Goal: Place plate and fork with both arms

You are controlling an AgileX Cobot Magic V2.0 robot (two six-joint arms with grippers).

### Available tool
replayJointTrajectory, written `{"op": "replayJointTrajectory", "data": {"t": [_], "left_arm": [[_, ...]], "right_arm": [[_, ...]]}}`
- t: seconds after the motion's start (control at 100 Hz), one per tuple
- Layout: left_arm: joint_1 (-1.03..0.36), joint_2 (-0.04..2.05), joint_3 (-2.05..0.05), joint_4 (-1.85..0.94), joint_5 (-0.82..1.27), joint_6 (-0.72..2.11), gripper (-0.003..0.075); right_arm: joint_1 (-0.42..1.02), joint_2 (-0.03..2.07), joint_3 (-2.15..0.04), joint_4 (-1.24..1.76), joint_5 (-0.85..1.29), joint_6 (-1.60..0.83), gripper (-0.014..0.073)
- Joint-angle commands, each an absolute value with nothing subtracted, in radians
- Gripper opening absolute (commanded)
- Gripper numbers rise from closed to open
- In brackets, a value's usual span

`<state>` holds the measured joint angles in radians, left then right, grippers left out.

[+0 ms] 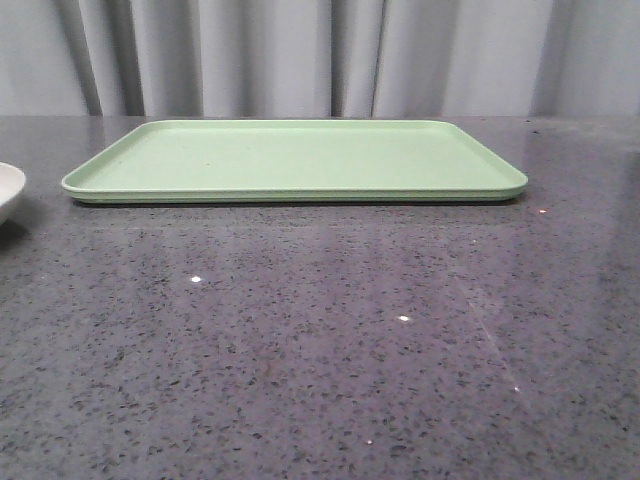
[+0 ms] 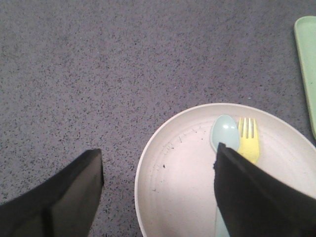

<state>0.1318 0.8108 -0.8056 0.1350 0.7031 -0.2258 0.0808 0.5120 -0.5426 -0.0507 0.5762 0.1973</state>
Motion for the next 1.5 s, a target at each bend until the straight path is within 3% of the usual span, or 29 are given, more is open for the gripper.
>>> {"op": "replayJointTrajectory", "data": {"t": [0.0, 0.47, 1.22, 1.32, 1.49], "left_arm": [[0.135, 0.883, -0.88, 0.132, 0.697, -0.235, 0.0458], [0.166, 1.259, -0.997, 0.132, 0.839, -0.151, 0.0458], [0.192, 1.399, -0.997, 0.124, 0.808, -0.125, 0.0456], [0.192, 1.399, -0.997, 0.124, 0.81, -0.125, 0.0403], [0.192, 1.399, -0.997, 0.124, 0.816, -0.125, 0.0238]], "right_arm": [[0.075, 0.522, -0.578, -0.054, 0.5, 0.192, 0.0476], [0.075, 0.522, -0.578, -0.054, 0.503, 0.192, 0.0476], [0.075, 0.522, -0.578, -0.054, 0.513, 0.192, 0.0476], [0.075, 0.522, -0.578, -0.054, 0.516, 0.192, 0.0476], [0.075, 0.522, -0.578, -0.054, 0.518, 0.192, 0.0476]]}}
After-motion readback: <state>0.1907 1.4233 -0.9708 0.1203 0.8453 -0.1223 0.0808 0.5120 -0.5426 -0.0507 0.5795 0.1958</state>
